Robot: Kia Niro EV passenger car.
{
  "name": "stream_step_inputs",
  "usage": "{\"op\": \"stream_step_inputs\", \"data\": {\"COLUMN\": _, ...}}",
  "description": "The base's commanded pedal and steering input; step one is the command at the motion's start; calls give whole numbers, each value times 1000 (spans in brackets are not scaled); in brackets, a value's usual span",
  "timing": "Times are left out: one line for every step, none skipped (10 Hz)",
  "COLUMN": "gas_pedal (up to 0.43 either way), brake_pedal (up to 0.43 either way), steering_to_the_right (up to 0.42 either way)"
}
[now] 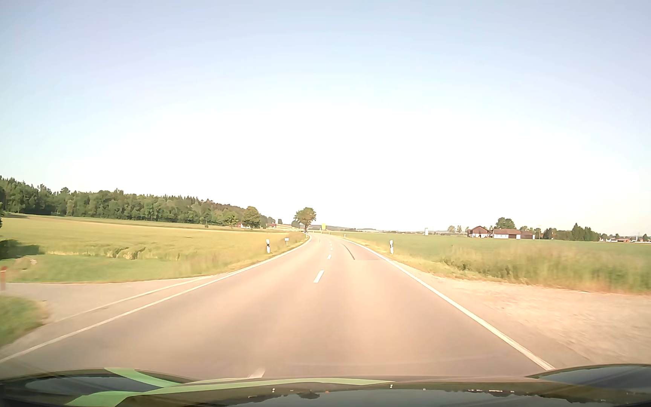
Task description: Follow the waypoints while adhering to traffic rules and regulations
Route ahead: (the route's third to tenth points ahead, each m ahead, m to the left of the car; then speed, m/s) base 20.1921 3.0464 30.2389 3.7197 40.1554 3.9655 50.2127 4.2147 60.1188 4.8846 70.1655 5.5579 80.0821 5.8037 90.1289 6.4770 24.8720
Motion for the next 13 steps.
{"op": "stream_step_inputs", "data": {"gas_pedal": 209, "brake_pedal": 0, "steering_to_the_right": -6}}
{"op": "stream_step_inputs", "data": {"gas_pedal": 189, "brake_pedal": 0, "steering_to_the_right": -6}}
{"op": "stream_step_inputs", "data": {"gas_pedal": 169, "brake_pedal": 0, "steering_to_the_right": -6}}
{"op": "stream_step_inputs", "data": {"gas_pedal": 150, "brake_pedal": 0, "steering_to_the_right": -6}}
{"op": "stream_step_inputs", "data": {"gas_pedal": 150, "brake_pedal": 0, "steering_to_the_right": -6}}
{"op": "stream_step_inputs", "data": {"gas_pedal": 138, "brake_pedal": 0, "steering_to_the_right": -6}}
{"op": "stream_step_inputs", "data": {"gas_pedal": 110, "brake_pedal": 0, "steering_to_the_right": -6}}
{"op": "stream_step_inputs", "data": {"gas_pedal": 79, "brake_pedal": 0, "steering_to_the_right": -6}}
{"op": "stream_step_inputs", "data": {"gas_pedal": 67, "brake_pedal": 0, "steering_to_the_right": -7}}
{"op": "stream_step_inputs", "data": {"gas_pedal": 67, "brake_pedal": 0, "steering_to_the_right": -7}}
{"op": "stream_step_inputs", "data": {"gas_pedal": 79, "brake_pedal": 0, "steering_to_the_right": -8}}
{"op": "stream_step_inputs", "data": {"gas_pedal": 118, "brake_pedal": 0, "steering_to_the_right": -8}}
{"op": "stream_step_inputs", "data": {"gas_pedal": 150, "brake_pedal": 0, "steering_to_the_right": -8}}
